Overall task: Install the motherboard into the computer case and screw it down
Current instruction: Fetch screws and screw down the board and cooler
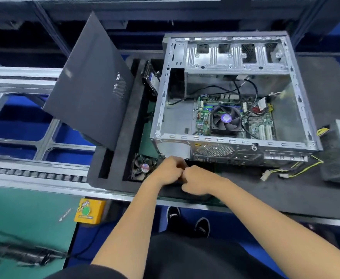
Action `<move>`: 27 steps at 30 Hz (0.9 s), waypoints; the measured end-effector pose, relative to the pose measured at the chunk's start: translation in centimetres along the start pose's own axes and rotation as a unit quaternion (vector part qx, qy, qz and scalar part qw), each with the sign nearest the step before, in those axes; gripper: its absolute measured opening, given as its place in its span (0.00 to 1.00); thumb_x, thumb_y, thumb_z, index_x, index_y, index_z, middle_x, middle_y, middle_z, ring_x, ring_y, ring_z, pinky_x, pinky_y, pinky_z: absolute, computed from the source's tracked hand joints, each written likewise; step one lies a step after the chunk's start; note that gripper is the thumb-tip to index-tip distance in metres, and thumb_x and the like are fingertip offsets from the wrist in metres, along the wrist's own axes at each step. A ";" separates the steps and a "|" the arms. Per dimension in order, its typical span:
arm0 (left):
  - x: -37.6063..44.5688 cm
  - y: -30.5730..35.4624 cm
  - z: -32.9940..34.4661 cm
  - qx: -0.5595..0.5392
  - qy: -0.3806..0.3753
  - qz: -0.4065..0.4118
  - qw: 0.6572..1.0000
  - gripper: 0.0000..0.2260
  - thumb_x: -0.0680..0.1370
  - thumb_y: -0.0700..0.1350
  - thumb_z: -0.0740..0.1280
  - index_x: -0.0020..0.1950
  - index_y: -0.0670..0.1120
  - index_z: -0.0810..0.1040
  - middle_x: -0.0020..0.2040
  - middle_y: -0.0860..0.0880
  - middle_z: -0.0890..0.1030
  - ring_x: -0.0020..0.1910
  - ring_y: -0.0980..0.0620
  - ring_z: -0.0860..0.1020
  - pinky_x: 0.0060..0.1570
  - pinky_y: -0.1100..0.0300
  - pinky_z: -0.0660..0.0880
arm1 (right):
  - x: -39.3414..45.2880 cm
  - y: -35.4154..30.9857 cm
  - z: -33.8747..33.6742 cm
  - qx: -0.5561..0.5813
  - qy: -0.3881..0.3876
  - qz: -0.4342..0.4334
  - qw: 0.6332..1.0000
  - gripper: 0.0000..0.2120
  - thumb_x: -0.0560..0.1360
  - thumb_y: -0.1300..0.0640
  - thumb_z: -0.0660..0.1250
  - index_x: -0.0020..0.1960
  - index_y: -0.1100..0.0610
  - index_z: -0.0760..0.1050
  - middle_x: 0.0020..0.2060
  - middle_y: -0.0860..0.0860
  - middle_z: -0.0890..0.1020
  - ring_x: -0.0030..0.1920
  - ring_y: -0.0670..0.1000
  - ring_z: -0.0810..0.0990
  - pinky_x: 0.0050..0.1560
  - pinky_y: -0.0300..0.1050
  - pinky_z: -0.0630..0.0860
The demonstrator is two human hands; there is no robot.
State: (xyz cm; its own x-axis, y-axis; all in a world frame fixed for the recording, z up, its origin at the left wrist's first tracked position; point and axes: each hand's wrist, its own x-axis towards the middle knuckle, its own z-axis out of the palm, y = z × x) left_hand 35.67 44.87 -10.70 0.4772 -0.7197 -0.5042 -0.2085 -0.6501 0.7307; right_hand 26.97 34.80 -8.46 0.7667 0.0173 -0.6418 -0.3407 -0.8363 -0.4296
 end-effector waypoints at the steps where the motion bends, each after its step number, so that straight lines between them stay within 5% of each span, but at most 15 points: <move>1: 0.7 0.0 0.2 0.062 -0.004 -0.001 0.998 0.12 0.73 0.31 0.60 0.49 0.41 0.80 0.49 0.43 0.81 0.49 0.47 0.78 0.43 0.66 0.72 | 0.5 0.2 0.1 0.005 0.005 0.015 1.000 0.11 0.73 0.61 0.62 0.32 0.60 0.68 0.29 0.53 0.73 0.28 0.52 0.70 0.26 0.44 0.64; 3: 1.7 0.0 0.9 0.182 -0.038 -0.010 0.982 0.12 0.75 0.33 0.60 0.56 0.39 0.78 0.56 0.40 0.79 0.54 0.43 0.77 0.48 0.59 0.72 | 1.4 0.3 0.3 -0.035 0.005 0.050 0.998 0.05 0.74 0.64 0.62 0.41 0.62 0.74 0.38 0.56 0.78 0.35 0.53 0.76 0.31 0.43 0.70; 5: 2.2 0.2 1.6 0.265 -0.072 -0.018 0.961 0.13 0.76 0.33 0.60 0.60 0.38 0.74 0.59 0.38 0.76 0.57 0.41 0.76 0.54 0.54 0.72 | 2.5 0.0 0.6 -0.077 -0.024 0.096 0.992 0.10 0.75 0.66 0.64 0.55 0.64 0.77 0.52 0.58 0.80 0.50 0.56 0.80 0.44 0.45 0.74; 8: 2.8 0.6 1.8 0.311 -0.107 -0.053 0.943 0.14 0.75 0.31 0.62 0.60 0.37 0.75 0.59 0.39 0.77 0.57 0.41 0.77 0.54 0.53 0.74 | 3.2 -0.1 0.8 -0.114 -0.090 0.139 0.980 0.16 0.76 0.65 0.66 0.63 0.63 0.75 0.61 0.58 0.78 0.61 0.56 0.77 0.57 0.46 0.73; 10: 3.1 0.8 2.0 0.319 -0.126 -0.062 0.937 0.14 0.76 0.31 0.61 0.61 0.37 0.75 0.60 0.39 0.77 0.56 0.42 0.77 0.54 0.53 0.74 | 2.5 -0.2 0.5 -0.127 -0.102 0.126 0.979 0.14 0.77 0.65 0.65 0.62 0.64 0.75 0.60 0.58 0.78 0.59 0.57 0.77 0.55 0.47 0.73; 13: 3.3 0.8 2.5 0.326 -0.156 -0.074 0.930 0.15 0.78 0.34 0.61 0.64 0.38 0.74 0.63 0.40 0.76 0.60 0.42 0.75 0.58 0.52 0.73 | 0.9 0.2 -0.3 -0.141 -0.062 0.056 0.987 0.07 0.75 0.68 0.60 0.44 0.64 0.76 0.44 0.56 0.79 0.39 0.53 0.76 0.35 0.43 0.70; 16: 3.7 0.5 3.0 0.335 -0.177 -0.078 0.922 0.16 0.80 0.39 0.60 0.68 0.40 0.70 0.67 0.41 0.72 0.64 0.43 0.73 0.61 0.53 0.71 | 0.5 0.3 -1.9 -0.090 -0.046 0.039 0.994 0.14 0.73 0.68 0.59 0.30 0.57 0.62 0.29 0.53 0.68 0.28 0.50 0.66 0.26 0.42 0.61; 27: 4.7 0.9 3.7 0.320 -0.175 -0.091 0.927 0.15 0.81 0.40 0.58 0.68 0.39 0.70 0.67 0.41 0.72 0.65 0.44 0.71 0.62 0.56 0.67 | 0.7 0.8 -1.2 -0.011 0.021 0.048 0.999 0.08 0.75 0.59 0.59 0.37 0.58 0.66 0.39 0.56 0.75 0.39 0.56 0.75 0.38 0.47 0.72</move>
State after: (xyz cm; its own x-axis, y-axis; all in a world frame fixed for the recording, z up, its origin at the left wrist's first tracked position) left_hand 34.55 40.00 -14.13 0.2724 -0.5455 -0.7926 -0.6680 -0.7001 0.2523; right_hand 27.91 33.47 -8.50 0.7535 -0.0860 -0.6518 -0.4014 -0.8454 -0.3525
